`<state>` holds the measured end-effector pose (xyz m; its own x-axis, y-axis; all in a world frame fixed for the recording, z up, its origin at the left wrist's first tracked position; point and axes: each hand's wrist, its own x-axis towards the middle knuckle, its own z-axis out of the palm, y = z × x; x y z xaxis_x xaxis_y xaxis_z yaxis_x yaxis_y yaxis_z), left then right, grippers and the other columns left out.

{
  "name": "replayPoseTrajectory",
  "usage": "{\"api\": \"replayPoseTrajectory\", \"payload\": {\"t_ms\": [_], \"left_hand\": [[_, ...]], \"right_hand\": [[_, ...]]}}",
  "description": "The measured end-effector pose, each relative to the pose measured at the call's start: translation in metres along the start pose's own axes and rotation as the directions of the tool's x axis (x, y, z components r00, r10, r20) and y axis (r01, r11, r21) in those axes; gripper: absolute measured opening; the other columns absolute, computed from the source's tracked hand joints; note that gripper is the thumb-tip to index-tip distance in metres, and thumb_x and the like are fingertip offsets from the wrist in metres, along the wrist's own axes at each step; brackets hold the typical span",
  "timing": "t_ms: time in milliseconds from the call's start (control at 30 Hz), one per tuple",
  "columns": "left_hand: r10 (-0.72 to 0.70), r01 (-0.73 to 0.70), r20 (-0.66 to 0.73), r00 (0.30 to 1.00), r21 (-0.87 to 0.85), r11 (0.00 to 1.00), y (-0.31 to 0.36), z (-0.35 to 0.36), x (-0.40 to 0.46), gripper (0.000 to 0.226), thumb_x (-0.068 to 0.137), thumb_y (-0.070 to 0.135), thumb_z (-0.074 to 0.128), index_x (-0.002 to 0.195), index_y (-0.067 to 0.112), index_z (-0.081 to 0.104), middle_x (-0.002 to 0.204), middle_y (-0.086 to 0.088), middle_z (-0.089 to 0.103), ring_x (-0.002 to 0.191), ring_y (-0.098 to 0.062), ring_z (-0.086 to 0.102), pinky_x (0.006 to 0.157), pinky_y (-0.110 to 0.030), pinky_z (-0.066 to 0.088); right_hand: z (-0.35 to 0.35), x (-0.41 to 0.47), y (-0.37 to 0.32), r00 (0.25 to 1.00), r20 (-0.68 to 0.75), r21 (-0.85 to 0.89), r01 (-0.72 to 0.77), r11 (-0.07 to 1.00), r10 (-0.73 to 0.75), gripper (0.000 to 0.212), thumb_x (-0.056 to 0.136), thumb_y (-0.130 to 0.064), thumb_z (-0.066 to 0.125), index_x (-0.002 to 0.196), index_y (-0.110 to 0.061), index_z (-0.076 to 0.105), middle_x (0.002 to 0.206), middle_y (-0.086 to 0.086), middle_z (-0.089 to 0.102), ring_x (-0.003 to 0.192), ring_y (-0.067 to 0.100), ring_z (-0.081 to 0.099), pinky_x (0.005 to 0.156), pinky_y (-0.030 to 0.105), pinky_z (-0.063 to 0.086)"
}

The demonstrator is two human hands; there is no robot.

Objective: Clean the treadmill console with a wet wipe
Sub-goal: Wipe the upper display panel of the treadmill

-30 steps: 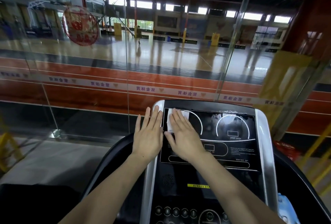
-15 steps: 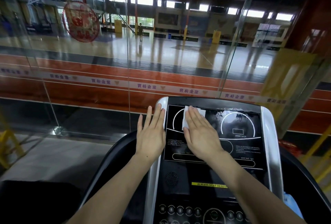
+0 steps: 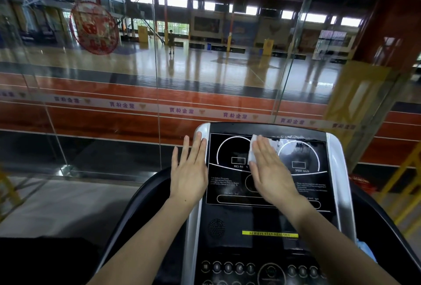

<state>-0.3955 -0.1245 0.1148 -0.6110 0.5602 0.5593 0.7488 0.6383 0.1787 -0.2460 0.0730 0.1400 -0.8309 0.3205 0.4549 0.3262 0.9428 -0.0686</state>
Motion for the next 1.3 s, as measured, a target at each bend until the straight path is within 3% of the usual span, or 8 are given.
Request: {"api": "replayPoseTrajectory", "payload": {"t_ms": [167,367,533,700,867,1033,1167,1300], "left_hand": [[-0.006,0.006,-0.005,1.000,0.028,1.000,0.002,0.002,0.000,0.069,0.105,0.026,0.041,0.167,0.018,0.011,0.175,0.000,-0.004,0.162,-0.026,-0.004,0.130,-0.054,0.006],[0.031,-0.030,-0.025,0.999,0.052,0.998,-0.002,-0.001,-0.001,0.068,0.100,0.034,0.017,0.165,0.019,0.017,0.175,0.000,0.004,0.162,-0.027,0.004,0.129,-0.056,0.011],[0.023,-0.021,-0.033,0.999,0.049,0.999,0.000,0.000,0.001,0.067,0.104,0.027,0.040,0.166,0.016,0.018,0.175,-0.002,0.004,0.162,-0.028,0.001,0.129,-0.057,0.012],[0.017,-0.015,-0.023,1.000,0.046,0.999,0.002,-0.001,0.001,0.067,0.104,0.028,0.043,0.165,0.016,0.018,0.175,-0.002,0.004,0.162,-0.028,0.000,0.129,-0.058,0.011],[0.026,-0.025,-0.021,0.999,0.049,0.999,0.002,0.000,0.001,0.066,0.105,0.031,0.037,0.166,0.017,0.016,0.175,-0.002,-0.001,0.162,-0.027,-0.002,0.129,-0.058,0.011],[0.026,-0.025,-0.027,0.999,0.046,0.999,0.002,-0.001,0.000,0.066,0.104,0.032,0.038,0.165,0.017,0.019,0.175,-0.003,0.002,0.162,-0.028,0.000,0.128,-0.059,0.012],[0.036,-0.033,-0.036,0.999,0.057,0.998,0.004,-0.004,0.000,0.069,0.102,0.035,0.045,0.165,0.015,0.023,0.175,-0.004,0.006,0.162,-0.027,0.001,0.129,-0.058,0.011],[0.087,-0.082,-0.039,0.995,0.105,0.991,0.002,-0.007,0.003,0.065,0.104,0.039,0.031,0.163,0.013,0.027,0.175,-0.008,0.012,0.162,-0.026,-0.001,0.129,-0.058,0.009]], "right_hand": [[0.007,0.014,-0.047,0.999,-0.038,0.098,0.019,0.995,-0.015,0.067,0.108,-0.042,0.010,0.164,-0.006,0.020,0.171,0.005,0.008,0.161,0.019,0.004,0.132,0.037,0.006],[0.020,0.029,-0.053,0.990,-0.071,0.050,0.129,0.990,-0.125,0.057,0.110,-0.030,0.023,0.152,-0.001,0.048,0.164,0.013,0.038,0.155,0.023,0.033,0.129,0.039,0.025],[-0.010,-0.006,0.014,0.989,-0.132,0.044,-0.055,0.998,0.060,0.051,0.111,-0.020,0.035,0.159,-0.005,0.037,0.169,0.011,0.029,0.157,0.013,0.015,0.128,0.025,0.008],[-0.011,0.000,-0.005,0.992,-0.049,0.114,-0.111,0.987,0.118,0.059,0.112,-0.029,0.030,0.165,-0.006,0.017,0.174,0.010,0.011,0.162,0.019,0.001,0.131,0.034,0.008],[-0.010,-0.004,-0.015,0.976,-0.101,0.025,-0.191,0.981,0.193,0.054,0.107,-0.031,0.041,0.152,-0.001,0.042,0.160,0.026,0.030,0.152,0.042,0.028,0.120,0.055,0.036],[0.003,-0.011,-0.020,0.974,-0.020,0.017,-0.226,0.974,0.227,0.074,0.107,-0.051,0.016,0.166,-0.008,0.003,0.174,0.012,-0.010,0.161,0.024,-0.014,0.131,0.039,-0.004],[0.011,-0.001,-0.035,0.988,-0.016,0.065,-0.154,0.986,0.156,0.079,0.102,-0.060,0.005,0.167,-0.014,-0.002,0.173,0.005,-0.017,0.159,0.017,-0.021,0.131,0.038,-0.008],[0.011,0.000,-0.042,0.999,0.002,0.056,-0.054,0.997,0.054,0.077,0.104,-0.062,0.008,0.167,-0.017,-0.002,0.173,0.001,-0.017,0.158,0.012,-0.023,0.129,0.033,-0.012]]}}
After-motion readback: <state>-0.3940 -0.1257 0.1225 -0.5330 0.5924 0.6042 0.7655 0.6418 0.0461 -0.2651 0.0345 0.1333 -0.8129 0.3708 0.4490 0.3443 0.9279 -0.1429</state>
